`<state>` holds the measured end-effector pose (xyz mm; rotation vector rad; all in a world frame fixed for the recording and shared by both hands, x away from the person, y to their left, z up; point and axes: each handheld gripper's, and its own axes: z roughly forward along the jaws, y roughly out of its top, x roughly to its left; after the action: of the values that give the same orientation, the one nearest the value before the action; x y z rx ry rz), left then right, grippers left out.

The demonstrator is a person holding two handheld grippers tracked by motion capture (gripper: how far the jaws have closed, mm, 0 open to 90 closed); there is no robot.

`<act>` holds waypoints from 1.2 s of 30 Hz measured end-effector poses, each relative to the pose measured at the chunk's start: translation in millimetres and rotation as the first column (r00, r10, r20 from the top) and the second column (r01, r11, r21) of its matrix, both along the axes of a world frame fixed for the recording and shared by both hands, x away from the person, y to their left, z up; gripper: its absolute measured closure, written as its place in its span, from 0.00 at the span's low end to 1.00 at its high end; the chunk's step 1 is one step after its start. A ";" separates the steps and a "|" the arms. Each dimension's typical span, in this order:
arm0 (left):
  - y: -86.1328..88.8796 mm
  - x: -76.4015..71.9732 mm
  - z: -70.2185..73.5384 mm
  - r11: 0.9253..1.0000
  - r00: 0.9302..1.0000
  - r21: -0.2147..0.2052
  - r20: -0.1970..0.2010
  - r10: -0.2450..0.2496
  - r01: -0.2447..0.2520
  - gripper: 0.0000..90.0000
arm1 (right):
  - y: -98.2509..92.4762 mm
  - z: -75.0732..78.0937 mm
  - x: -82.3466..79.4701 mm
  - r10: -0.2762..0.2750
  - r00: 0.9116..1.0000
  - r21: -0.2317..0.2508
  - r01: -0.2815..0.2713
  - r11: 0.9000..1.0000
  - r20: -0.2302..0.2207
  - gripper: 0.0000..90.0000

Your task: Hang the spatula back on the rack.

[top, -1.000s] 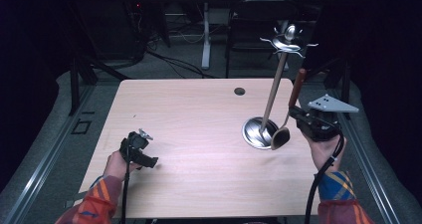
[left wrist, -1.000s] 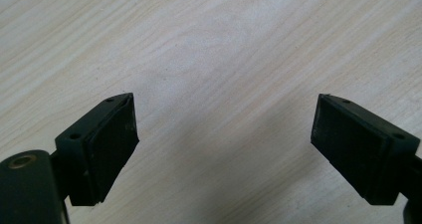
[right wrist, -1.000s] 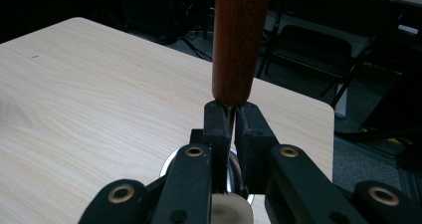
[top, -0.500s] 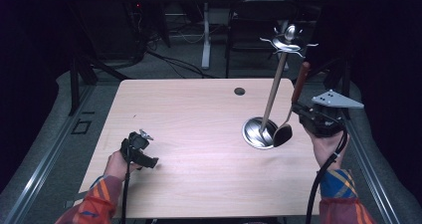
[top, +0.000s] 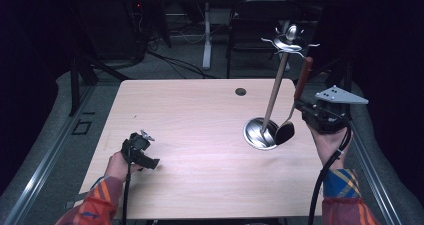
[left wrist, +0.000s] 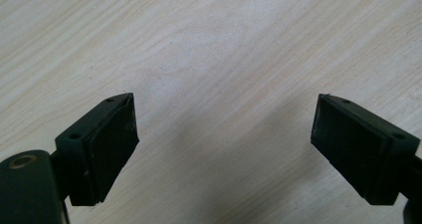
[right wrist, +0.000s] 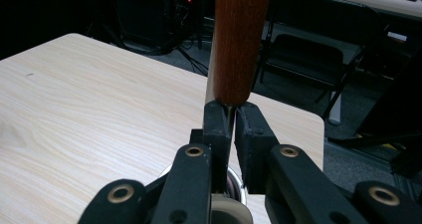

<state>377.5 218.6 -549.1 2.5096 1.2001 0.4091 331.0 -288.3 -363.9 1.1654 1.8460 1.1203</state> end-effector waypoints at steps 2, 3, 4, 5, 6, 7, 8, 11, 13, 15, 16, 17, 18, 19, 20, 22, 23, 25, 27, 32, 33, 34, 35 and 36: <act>-0.2 0.0 -0.2 1.000 1.000 0.000 0.001 0.000 0.000 0.12 | -1.2 2.2 0.8 -0.002 1.000 0.005 0.002 1.000 0.007 0.93; -0.2 0.0 -0.2 1.000 1.000 0.000 0.001 0.000 0.000 0.12 | -1.6 3.0 0.9 -0.003 1.000 0.014 0.003 1.000 0.010 0.94; -0.5 0.0 -0.3 1.000 1.000 0.001 0.001 0.000 0.000 0.12 | -2.1 3.9 0.9 -0.002 1.000 0.016 0.002 1.000 0.010 0.94; -0.5 0.0 -0.3 1.000 1.000 0.001 0.001 0.000 0.000 0.12 | -2.1 3.9 0.9 -0.002 1.000 0.016 0.002 1.000 0.010 0.94; -0.6 0.0 -0.3 1.000 1.000 0.002 0.001 -0.001 0.001 0.12 | -2.5 5.2 1.0 -0.002 1.000 0.019 0.002 1.000 0.008 0.94; -0.6 0.0 -0.3 1.000 1.000 0.002 0.001 -0.001 0.001 0.12 | -2.5 5.2 1.0 -0.002 1.000 0.019 0.002 1.000 0.008 0.94; -0.7 0.2 -0.4 1.000 1.000 0.005 -0.001 -0.003 0.003 0.12 | -2.6 6.0 1.5 0.000 1.000 0.019 0.000 1.000 0.008 0.93; -1.0 0.1 -0.2 1.000 1.000 0.010 -0.002 -0.007 0.007 0.12 | -2.6 7.5 2.5 -0.004 1.000 0.018 0.004 1.000 0.014 0.93; -1.0 0.1 -0.3 1.000 1.000 0.010 -0.001 -0.006 0.006 0.12 | -2.7 8.3 2.6 -0.004 1.000 0.018 0.003 1.000 0.016 0.93; -1.0 0.2 -0.4 1.000 1.000 0.010 -0.002 -0.007 0.007 0.12 | -2.5 9.3 3.9 -0.002 1.000 0.017 0.002 1.000 0.012 0.93; -1.0 0.3 -0.5 1.000 1.000 0.010 -0.002 -0.007 0.007 0.12 | -2.5 9.4 4.4 -0.003 1.000 0.017 0.003 1.000 0.011 0.93; -0.9 0.2 -0.4 1.000 1.000 0.010 -0.002 -0.007 0.007 0.12 | -2.4 9.4 5.1 -0.002 1.000 0.018 0.002 1.000 0.013 0.93; -0.9 0.1 -0.2 1.000 1.000 0.010 -0.002 -0.006 0.006 0.12 | -2.1 9.5 5.2 0.000 1.000 0.019 0.000 1.000 0.013 0.93; -0.9 0.1 -0.2 1.000 1.000 0.010 -0.002 -0.006 0.006 0.12 | -2.1 9.5 5.2 0.000 1.000 0.019 0.000 1.000 0.013 0.93; -0.9 0.2 -0.4 1.000 1.000 0.010 -0.002 -0.007 0.007 0.12 | -0.8 9.5 6.2 0.003 1.000 0.015 -0.004 1.000 0.011 0.93; -1.1 0.1 -0.3 1.000 1.000 0.009 -0.002 -0.008 0.008 0.12 | 0.2 9.5 7.1 0.005 1.000 0.008 -0.005 1.000 0.012 0.93; -1.1 0.1 -0.3 1.000 1.000 0.009 -0.002 -0.008 0.008 0.12 | 0.9 9.7 7.3 0.004 1.000 0.004 -0.004 1.000 0.008 0.93; -0.9 0.1 -0.3 1.000 1.000 0.010 -0.002 -0.008 0.008 0.12 | 1.4 9.7 7.7 0.004 1.000 0.005 -0.005 1.000 0.008 0.93; -0.8 0.1 -0.4 1.000 1.000 0.010 -0.002 -0.007 0.007 0.12 | 1.5 10.4 9.1 0.007 1.000 0.009 -0.007 1.000 0.007 0.93; -1.0 0.3 -0.6 1.000 1.000 0.010 -0.003 -0.007 0.007 0.12 | 0.0 12.1 11.6 0.005 1.000 0.012 -0.005 1.000 0.002 0.93; -1.0 0.3 -0.6 1.000 1.000 0.010 -0.003 -0.007 0.007 0.12 | 0.0 12.1 11.6 0.005 1.000 0.012 -0.005 1.000 0.002 0.93; -1.0 0.3 -0.8 1.000 1.000 0.010 -0.003 -0.007 0.007 0.12 | 0.2 12.0 12.3 0.006 1.000 0.013 -0.006 1.000 0.001 0.93; -1.0 0.3 -0.9 1.000 1.000 0.010 -0.003 -0.007 0.007 0.12 | 0.3 11.8 13.2 0.008 1.000 0.013 -0.008 1.000 -0.002 0.93; -1.0 0.3 -0.9 1.000 1.000 0.010 -0.003 -0.007 0.007 0.12 | 0.6 11.5 14.6 0.012 1.000 0.011 -0.012 1.000 -0.008 0.93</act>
<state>377.8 217.5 -550.0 2.5233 1.1925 0.4100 345.6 -287.7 -352.4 1.1677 1.8576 1.1353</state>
